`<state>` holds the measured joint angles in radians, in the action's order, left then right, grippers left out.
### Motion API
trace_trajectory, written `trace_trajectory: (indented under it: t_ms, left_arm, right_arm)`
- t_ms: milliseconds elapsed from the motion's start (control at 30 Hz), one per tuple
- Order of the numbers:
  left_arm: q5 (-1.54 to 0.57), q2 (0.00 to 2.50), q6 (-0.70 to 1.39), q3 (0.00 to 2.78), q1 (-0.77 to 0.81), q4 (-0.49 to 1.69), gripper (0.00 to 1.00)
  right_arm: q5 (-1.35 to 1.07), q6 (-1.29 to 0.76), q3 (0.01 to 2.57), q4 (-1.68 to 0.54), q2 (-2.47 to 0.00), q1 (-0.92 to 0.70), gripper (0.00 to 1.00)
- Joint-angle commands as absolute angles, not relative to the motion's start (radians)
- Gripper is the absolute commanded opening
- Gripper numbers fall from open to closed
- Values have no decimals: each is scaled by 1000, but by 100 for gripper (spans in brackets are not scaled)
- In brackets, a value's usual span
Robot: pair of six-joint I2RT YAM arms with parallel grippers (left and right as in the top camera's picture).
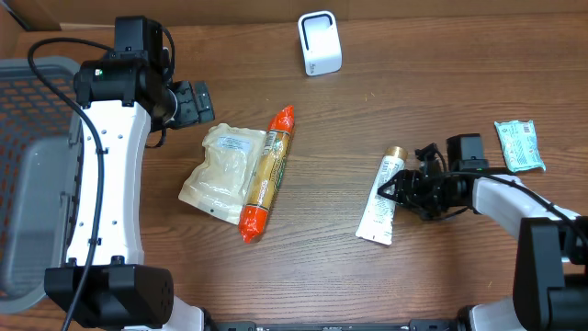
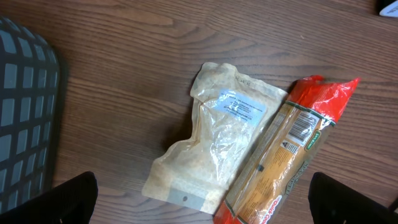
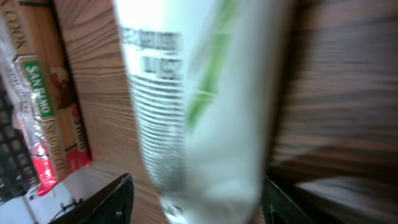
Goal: Scan the item barcode
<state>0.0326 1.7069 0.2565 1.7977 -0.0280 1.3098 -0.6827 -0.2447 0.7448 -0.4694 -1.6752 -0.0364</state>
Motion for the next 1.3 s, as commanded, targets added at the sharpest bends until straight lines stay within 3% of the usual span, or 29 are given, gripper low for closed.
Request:
trace_trajectory:
  t_ms: [0, 67, 133, 367, 567, 933, 1267]
  left_arm:
    - [25, 1715, 270, 1795, -26, 1308, 100]
    - [25, 1715, 270, 1795, -26, 1308, 100]
    - [25, 1715, 270, 1795, -26, 1308, 100]
    - [25, 1715, 270, 1795, -26, 1308, 99]
    - [25, 1715, 270, 1795, -26, 1308, 99]
    - [25, 1715, 270, 1795, -26, 1308, 100]
    - [25, 1715, 270, 1795, -26, 1308, 100]
  right_arm:
    - [-668, -307, 731, -455, -1737, -57, 64]
    - [-673, -312, 731, -448, -1752, -50, 55]
    - [-675, -316, 731, -446, -1756, -43, 37]
    - [-709, -307, 735, -437, -1756, -42, 4]
    - [-764, -263, 772, -496, -1710, -42, 4]
    - [-824, -54, 1056, -871, -1536, -89, 4]
    - [-825, -28, 1069, -908, -1525, -91, 4]
